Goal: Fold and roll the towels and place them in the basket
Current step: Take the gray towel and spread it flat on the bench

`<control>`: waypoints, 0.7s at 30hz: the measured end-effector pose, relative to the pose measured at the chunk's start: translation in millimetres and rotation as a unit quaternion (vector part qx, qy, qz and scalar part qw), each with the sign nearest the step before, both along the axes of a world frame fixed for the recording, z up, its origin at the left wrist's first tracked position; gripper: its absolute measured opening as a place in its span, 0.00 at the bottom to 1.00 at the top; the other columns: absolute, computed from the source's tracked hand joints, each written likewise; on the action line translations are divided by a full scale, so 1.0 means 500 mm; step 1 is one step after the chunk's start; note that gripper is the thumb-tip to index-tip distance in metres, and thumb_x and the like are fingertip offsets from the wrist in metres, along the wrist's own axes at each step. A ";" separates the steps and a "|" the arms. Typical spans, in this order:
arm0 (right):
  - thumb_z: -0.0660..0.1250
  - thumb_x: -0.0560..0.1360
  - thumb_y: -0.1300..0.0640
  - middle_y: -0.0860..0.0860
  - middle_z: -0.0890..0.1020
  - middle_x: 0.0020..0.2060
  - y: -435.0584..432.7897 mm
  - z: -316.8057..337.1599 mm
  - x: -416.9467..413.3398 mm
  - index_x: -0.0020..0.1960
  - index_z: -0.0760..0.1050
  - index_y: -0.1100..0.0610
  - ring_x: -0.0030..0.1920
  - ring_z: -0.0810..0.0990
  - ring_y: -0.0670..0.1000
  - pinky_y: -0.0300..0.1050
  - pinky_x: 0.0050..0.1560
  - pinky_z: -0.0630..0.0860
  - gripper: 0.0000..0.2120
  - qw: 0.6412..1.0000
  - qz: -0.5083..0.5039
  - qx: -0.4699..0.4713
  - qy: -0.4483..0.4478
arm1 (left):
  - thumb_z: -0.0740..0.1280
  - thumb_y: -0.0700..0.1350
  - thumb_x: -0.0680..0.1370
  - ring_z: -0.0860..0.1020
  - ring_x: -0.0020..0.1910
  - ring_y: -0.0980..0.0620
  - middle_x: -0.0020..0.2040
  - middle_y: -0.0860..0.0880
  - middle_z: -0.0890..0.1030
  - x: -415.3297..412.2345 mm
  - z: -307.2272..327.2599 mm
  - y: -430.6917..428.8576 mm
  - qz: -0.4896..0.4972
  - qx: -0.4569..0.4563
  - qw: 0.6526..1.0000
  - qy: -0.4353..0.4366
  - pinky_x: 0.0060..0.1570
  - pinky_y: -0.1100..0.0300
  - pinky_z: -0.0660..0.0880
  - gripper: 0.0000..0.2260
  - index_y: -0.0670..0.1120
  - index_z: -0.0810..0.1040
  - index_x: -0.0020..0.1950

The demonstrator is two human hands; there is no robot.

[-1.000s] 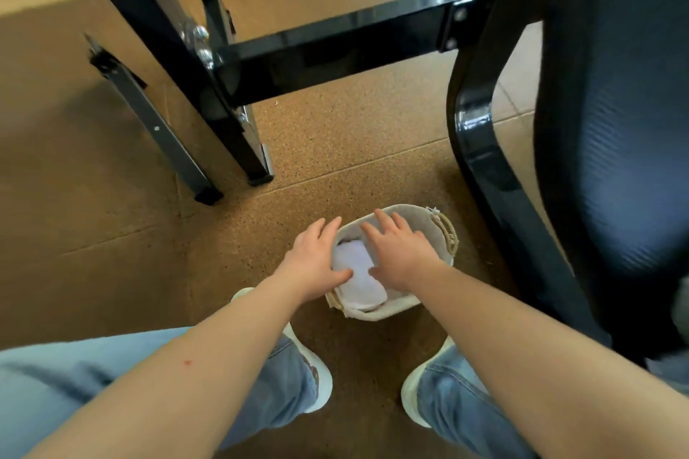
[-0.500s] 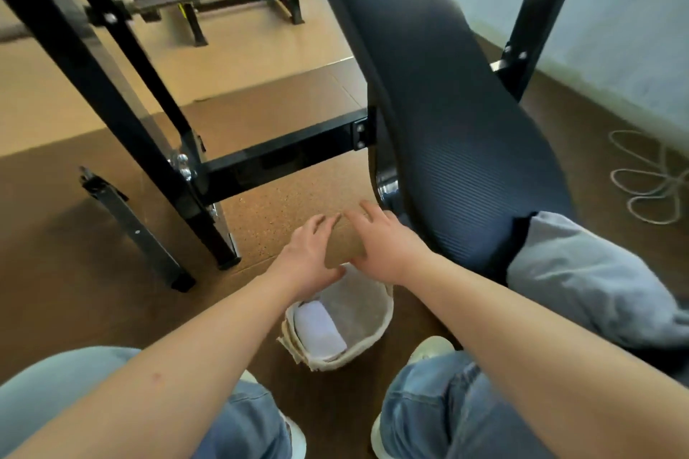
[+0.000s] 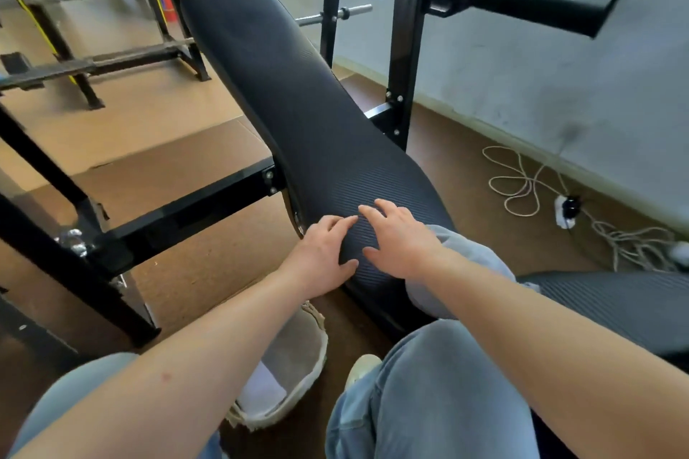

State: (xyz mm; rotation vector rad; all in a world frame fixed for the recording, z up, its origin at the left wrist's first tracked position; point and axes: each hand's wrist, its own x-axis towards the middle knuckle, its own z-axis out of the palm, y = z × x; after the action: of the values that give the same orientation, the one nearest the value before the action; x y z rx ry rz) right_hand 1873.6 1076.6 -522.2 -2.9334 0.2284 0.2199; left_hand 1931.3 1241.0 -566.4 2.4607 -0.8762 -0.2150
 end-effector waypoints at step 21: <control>0.59 0.79 0.59 0.55 0.82 0.59 -0.238 -0.001 -0.082 0.59 0.82 0.56 0.61 0.78 0.57 0.47 0.58 0.75 0.15 0.961 -0.198 0.090 0.170 | 0.67 0.47 0.80 0.71 0.72 0.44 0.76 0.45 0.70 -0.005 -0.039 -0.298 -0.053 0.008 0.969 0.243 0.66 0.55 0.69 0.34 0.50 0.56 0.83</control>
State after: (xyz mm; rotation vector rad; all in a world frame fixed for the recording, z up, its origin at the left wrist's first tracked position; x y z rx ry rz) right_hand 1832.9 957.4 -522.5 -2.5810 0.7893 0.6418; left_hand 1929.0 1092.0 -585.9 2.2229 -0.7841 -0.8256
